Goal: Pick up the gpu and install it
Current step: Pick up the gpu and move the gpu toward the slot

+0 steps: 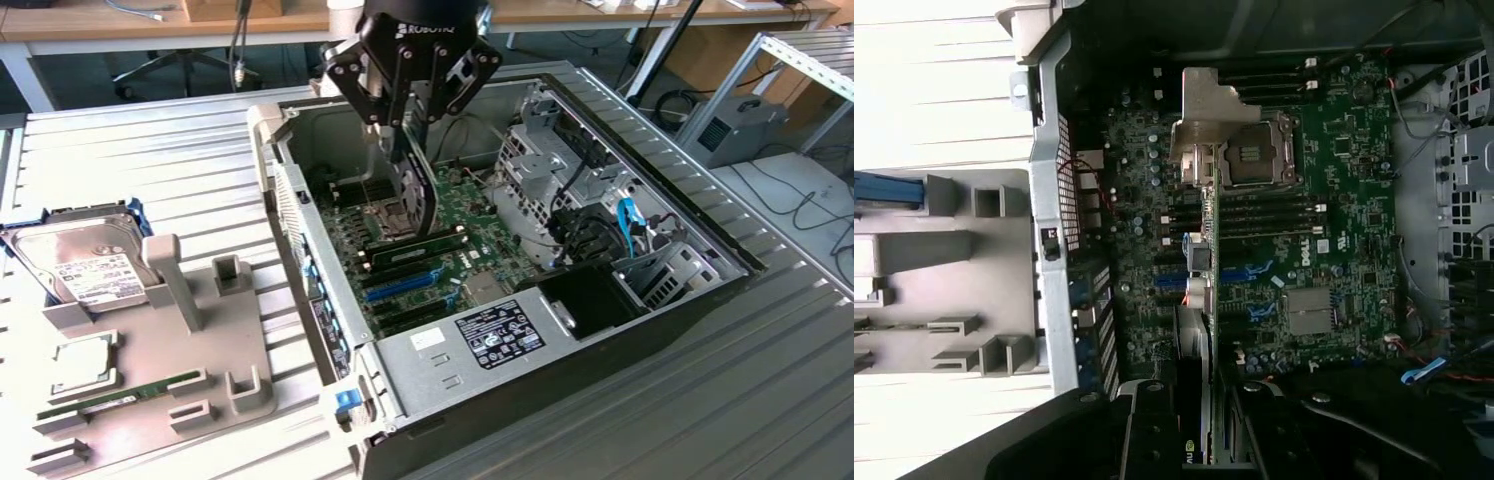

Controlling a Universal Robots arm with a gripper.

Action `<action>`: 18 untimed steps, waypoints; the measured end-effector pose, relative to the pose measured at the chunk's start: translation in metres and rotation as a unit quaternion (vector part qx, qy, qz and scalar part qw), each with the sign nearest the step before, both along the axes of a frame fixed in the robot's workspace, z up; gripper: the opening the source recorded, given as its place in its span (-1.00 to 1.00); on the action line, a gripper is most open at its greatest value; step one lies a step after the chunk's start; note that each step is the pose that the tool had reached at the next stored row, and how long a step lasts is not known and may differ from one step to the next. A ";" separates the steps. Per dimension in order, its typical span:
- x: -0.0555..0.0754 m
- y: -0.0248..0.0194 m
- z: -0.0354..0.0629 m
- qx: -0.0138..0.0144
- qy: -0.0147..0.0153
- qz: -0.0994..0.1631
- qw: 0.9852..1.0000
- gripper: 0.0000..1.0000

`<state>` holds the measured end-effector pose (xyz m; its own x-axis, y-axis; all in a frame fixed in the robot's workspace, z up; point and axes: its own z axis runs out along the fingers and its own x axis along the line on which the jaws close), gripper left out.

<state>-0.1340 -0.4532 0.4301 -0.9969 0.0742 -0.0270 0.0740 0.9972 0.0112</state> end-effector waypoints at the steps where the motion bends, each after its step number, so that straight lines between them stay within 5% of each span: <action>1: 0.001 0.0000 -0.0001 0.000 0.000 0.000 1.000 -0.48; 18: 0.017 0.0000 -0.0009 -0.001 0.000 0.000 1.000 -0.48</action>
<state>-0.1170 -0.4532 0.4293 -0.9969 0.0742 -0.0271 0.0740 0.9972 0.0100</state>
